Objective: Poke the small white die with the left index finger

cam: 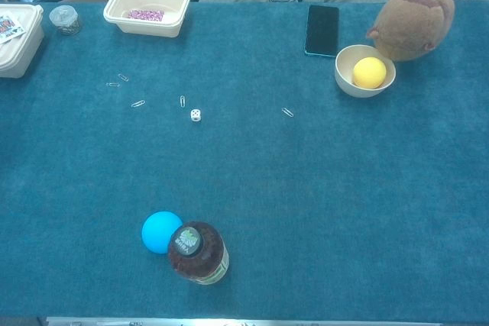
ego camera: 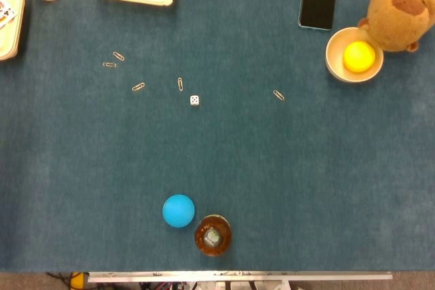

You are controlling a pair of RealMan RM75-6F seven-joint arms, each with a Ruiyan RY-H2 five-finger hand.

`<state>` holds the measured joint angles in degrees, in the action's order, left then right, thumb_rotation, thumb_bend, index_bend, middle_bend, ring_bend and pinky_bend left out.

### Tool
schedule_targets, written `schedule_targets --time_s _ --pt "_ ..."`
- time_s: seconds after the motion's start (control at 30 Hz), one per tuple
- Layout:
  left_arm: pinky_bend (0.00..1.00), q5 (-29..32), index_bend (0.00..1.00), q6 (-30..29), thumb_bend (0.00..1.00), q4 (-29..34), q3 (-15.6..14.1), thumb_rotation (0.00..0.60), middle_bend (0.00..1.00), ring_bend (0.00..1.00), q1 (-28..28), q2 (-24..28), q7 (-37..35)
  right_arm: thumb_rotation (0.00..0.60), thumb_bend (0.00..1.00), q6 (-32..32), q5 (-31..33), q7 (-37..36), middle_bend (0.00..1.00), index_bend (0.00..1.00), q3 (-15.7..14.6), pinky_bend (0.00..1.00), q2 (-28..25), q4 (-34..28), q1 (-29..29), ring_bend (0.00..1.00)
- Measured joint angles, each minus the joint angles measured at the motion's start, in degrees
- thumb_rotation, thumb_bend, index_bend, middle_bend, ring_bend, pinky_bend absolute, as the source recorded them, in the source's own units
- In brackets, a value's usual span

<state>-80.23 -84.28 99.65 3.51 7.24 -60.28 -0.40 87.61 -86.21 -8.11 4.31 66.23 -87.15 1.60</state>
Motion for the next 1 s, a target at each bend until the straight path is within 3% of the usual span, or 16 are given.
schedule_targets --time_s 0.33,0.53,0.73,1.0 --pt "0.36 -0.3 0.12 2.0 0.46 -1.0 0.4 0.6 0.42 0.35 0.9 0.1 -1.2 0.6 0.29 -0.4 0.0 0.5 0.33 0.38 0.0 0.36 0.3 -0.1 0.4 0.23" --pt "0.39 -1.1 0.14 7.1 0.46 -2.0 0.8 0.6 0.44 0.36 3.8 1.0 -3.3 0.6 0.29 -0.6 0.0 0.5 0.33 0.38 0.0 0.36 0.4 -0.1 0.5 0.23" --pt "0.67 -2.8 0.19 14.8 0.46 -3.0 1.0 0.6 0.63 0.55 8.7 2.2 -6.6 0.6 0.29 -0.7 0.2 0.6 0.33 0.38 0.1 0.36 0.3 -0.1 0.5 0.23" --pt "0.82 -5.5 0.2 26.6 0.46 -5.9 0.4 0.6 0.9 0.77 16.4 2.0 -9.9 0.6 0.29 -1.1 0.7 1.0 0.33 0.38 0.3 0.36 0.2 -0.1 0.7 0.23"
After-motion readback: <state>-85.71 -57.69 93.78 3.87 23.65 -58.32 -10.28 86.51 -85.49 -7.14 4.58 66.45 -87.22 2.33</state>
